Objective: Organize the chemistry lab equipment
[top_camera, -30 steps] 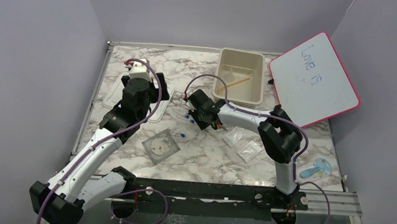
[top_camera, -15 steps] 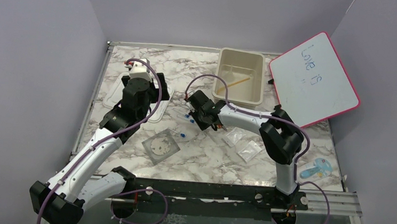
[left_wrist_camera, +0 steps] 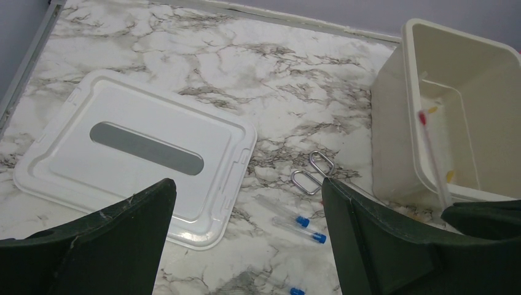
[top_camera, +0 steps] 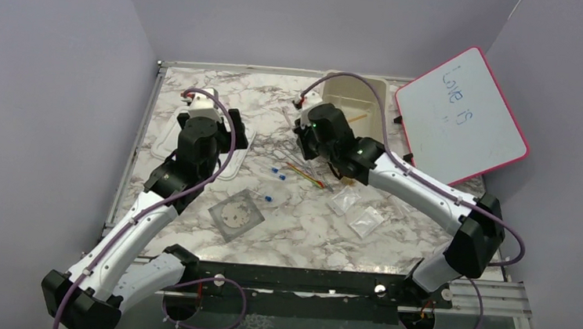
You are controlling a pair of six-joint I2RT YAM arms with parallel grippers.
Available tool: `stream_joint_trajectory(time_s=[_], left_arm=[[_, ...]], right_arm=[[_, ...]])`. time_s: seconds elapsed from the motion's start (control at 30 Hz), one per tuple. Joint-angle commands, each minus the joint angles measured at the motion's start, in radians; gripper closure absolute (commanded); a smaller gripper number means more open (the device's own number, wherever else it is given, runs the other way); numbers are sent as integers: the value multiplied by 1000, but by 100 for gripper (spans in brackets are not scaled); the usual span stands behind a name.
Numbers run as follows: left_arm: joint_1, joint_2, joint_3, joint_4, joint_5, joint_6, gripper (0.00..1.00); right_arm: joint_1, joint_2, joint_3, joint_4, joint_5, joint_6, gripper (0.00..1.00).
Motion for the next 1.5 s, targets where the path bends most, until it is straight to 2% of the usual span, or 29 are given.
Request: stream_joint_trajectory(time_s=[0.0,0.17,0.3,0.43,0.8,1.1,1.3,1.47], left_arm=[[4,-20,-9,27,18,-5,9],[3,-6,-12,27,47,-16,9],[4,6,-18,32,77,-28,9],[3,25,-18,31,99,-36,9],[3,91,-46,47,171,-90,9],[4,125,-50,47,170,-86,9],[4,132,-50,46,169,-83,9],[4,130,-49,44,164,-82,9]], right_arm=[[-71,-23,87,38,61,11,99],[-220,12,205,-12,45,42,99],[-348,54,237,-26,38,94,99],[-426,145,283,-74,45,118,99],[-462,363,279,-118,125,155,99],[-469,442,211,-98,241,167,99],[-468,468,214,-81,233,164,83],[-469,405,214,-65,171,164,73]])
